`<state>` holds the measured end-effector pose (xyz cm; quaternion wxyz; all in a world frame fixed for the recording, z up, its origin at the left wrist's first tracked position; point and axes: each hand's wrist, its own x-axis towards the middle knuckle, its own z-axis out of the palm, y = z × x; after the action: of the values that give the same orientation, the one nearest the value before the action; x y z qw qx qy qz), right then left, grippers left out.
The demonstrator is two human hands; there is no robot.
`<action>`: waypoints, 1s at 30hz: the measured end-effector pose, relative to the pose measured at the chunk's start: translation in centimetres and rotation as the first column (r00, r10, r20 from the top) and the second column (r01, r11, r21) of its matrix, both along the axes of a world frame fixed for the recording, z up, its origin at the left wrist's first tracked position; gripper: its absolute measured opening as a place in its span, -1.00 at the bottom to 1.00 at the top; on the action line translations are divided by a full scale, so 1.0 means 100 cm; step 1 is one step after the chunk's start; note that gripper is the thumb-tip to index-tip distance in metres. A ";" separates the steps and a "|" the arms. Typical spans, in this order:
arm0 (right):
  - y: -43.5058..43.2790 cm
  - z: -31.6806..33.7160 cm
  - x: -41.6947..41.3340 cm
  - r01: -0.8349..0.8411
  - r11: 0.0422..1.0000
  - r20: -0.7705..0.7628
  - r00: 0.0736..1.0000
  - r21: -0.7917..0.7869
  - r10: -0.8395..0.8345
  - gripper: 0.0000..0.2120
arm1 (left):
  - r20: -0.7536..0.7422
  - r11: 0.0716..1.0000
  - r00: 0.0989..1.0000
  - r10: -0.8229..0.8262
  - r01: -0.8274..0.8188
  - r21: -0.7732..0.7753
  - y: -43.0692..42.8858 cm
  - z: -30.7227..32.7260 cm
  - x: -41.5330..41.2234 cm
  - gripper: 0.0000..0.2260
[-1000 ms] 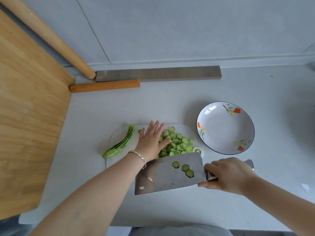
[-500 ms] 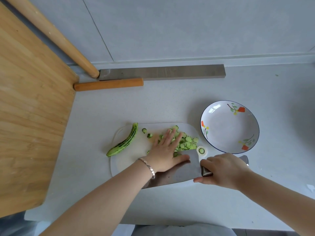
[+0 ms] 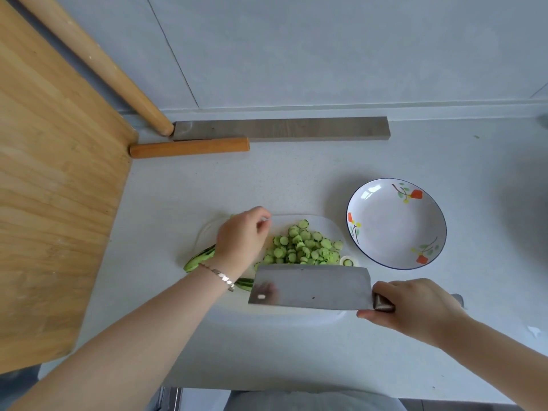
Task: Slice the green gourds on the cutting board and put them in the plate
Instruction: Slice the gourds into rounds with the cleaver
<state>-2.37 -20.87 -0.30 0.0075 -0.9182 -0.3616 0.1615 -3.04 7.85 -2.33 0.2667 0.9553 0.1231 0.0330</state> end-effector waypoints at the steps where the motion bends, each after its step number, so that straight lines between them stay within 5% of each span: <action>1: 0.001 -0.001 -0.004 0.083 0.994 -0.104 0.990 -0.068 -0.089 -0.55 | 0.040 0.997 0.996 0.080 -0.081 0.012 0.006 0.006 -0.006 -0.91; 4: 0.012 -0.002 -0.012 0.339 0.940 -0.285 0.897 -0.046 -0.337 -0.60 | 0.213 0.963 0.945 0.248 -0.264 0.049 0.023 0.010 -0.030 -0.95; 7: 0.025 -0.008 -0.020 0.534 0.844 -0.502 0.741 0.040 -0.446 -0.55 | 0.147 0.949 0.940 0.307 -0.314 0.027 0.029 -0.005 -0.059 -0.80; 10: 0.041 -0.011 -0.023 0.668 0.744 -0.704 0.536 0.016 -0.466 -0.51 | 0.031 0.987 0.999 -0.016 0.011 0.161 0.023 -0.032 -0.086 -0.71; 13: 0.053 -0.016 -0.024 0.735 0.674 -0.814 0.344 -0.078 -0.469 -0.52 | -0.098 0.937 0.967 -0.236 0.253 0.241 0.014 -0.051 -0.098 -0.62; 23: 0.077 -0.033 -0.051 0.649 0.746 -0.797 0.369 -0.147 -0.478 -0.50 | -0.191 0.962 0.980 -0.056 0.104 0.251 0.019 -0.056 -0.118 -0.64; 30: 0.063 -0.029 -0.047 0.725 0.673 -0.779 0.336 -0.146 -0.530 -0.50 | -0.129 1.000 0.991 0.029 -0.030 -0.003 0.005 -0.065 -0.119 -0.77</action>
<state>-7.10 -14.57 -3.19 0.3279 -0.8134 0.0479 0.4781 -14.91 8.32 -8.81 0.2603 0.9528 0.1542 -0.0250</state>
